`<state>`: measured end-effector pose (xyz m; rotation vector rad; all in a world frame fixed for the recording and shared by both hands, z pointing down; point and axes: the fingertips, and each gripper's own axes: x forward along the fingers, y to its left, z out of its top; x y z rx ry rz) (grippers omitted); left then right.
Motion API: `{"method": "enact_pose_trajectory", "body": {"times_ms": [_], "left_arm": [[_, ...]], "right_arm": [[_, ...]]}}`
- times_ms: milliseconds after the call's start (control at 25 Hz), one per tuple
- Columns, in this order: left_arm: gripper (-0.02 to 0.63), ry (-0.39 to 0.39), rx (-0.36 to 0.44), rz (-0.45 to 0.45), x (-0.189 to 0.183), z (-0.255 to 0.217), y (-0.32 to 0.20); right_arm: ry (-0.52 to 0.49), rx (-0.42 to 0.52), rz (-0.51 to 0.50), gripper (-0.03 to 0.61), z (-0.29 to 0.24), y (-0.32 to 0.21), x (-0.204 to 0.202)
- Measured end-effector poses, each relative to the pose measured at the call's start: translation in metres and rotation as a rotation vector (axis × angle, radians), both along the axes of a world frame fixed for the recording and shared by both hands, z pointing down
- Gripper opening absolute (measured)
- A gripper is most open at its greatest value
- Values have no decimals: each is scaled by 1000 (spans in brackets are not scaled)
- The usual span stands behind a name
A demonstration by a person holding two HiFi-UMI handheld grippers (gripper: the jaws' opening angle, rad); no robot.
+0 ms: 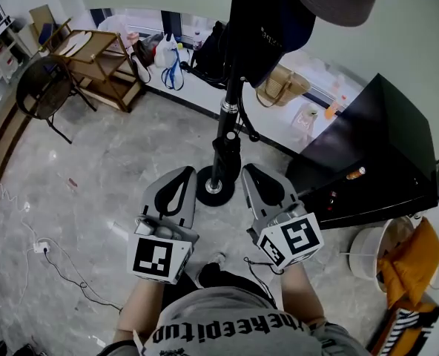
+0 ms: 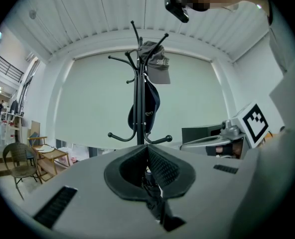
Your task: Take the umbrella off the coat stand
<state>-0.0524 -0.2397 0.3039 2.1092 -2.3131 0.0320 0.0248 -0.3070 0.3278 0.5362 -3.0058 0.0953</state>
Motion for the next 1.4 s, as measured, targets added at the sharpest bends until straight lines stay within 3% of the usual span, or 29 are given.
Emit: {"method": "enact_pose_trajectory", "body": {"times_ms": [880, 1400], "left_arm": [[15, 41, -83, -71, -3, 45, 1], [15, 59, -119, -80, -9, 61, 6]], "right_arm": [[144, -79, -70, 125, 92, -42, -23], [181, -70, -74, 155, 112, -55, -46]]}}
